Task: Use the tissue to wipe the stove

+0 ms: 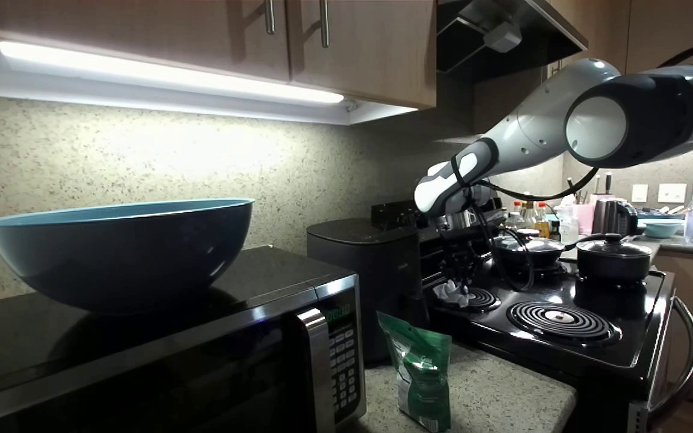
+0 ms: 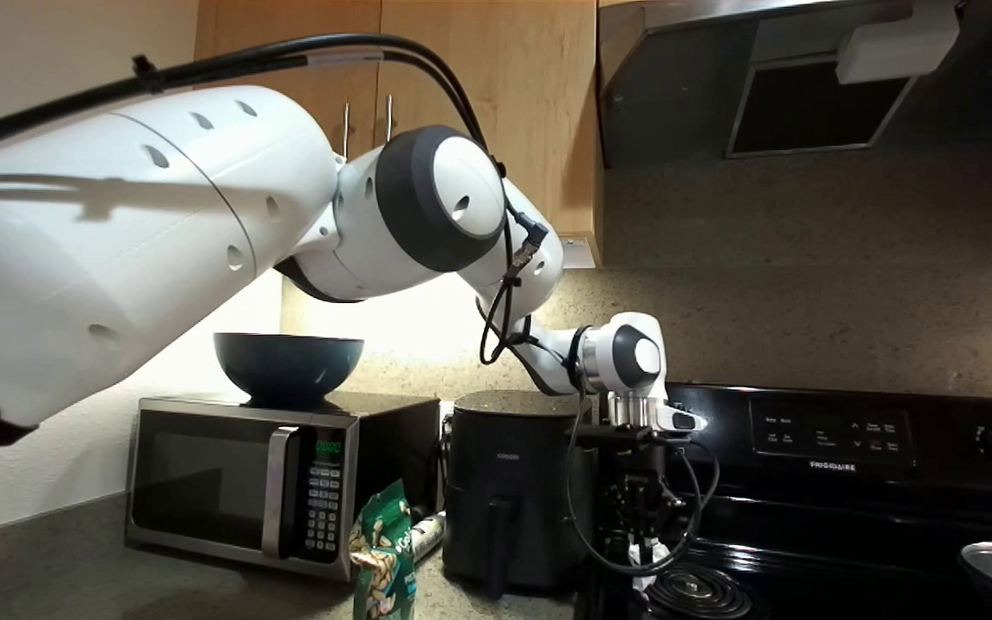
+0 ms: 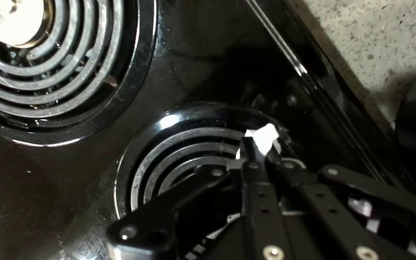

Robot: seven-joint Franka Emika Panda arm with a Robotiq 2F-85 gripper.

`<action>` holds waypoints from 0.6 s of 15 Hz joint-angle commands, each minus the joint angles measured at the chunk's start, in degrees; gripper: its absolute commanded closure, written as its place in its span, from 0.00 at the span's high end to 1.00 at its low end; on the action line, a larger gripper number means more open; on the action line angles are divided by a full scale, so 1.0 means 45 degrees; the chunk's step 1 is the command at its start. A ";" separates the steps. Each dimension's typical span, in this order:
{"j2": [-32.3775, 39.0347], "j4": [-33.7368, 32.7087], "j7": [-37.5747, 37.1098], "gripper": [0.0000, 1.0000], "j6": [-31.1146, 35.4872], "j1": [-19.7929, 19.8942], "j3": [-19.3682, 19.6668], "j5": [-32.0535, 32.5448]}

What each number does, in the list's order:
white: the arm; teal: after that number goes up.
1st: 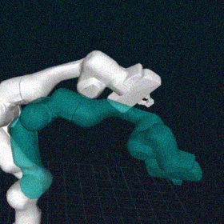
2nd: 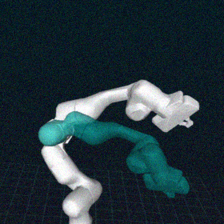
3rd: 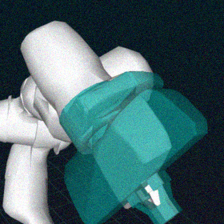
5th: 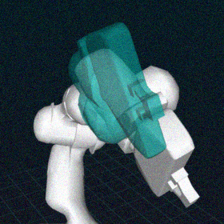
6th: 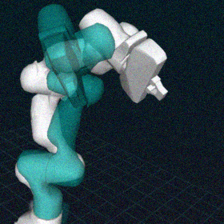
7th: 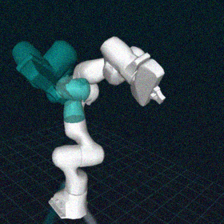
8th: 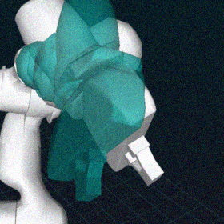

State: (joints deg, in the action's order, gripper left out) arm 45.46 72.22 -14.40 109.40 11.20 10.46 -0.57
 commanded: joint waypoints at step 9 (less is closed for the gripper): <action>0.0892 -0.1983 0.0682 0.06 -0.0084 -0.0043 -0.0698 -0.0131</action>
State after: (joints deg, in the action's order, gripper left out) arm 49.30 63.67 -11.50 109.29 11.09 7.06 -0.93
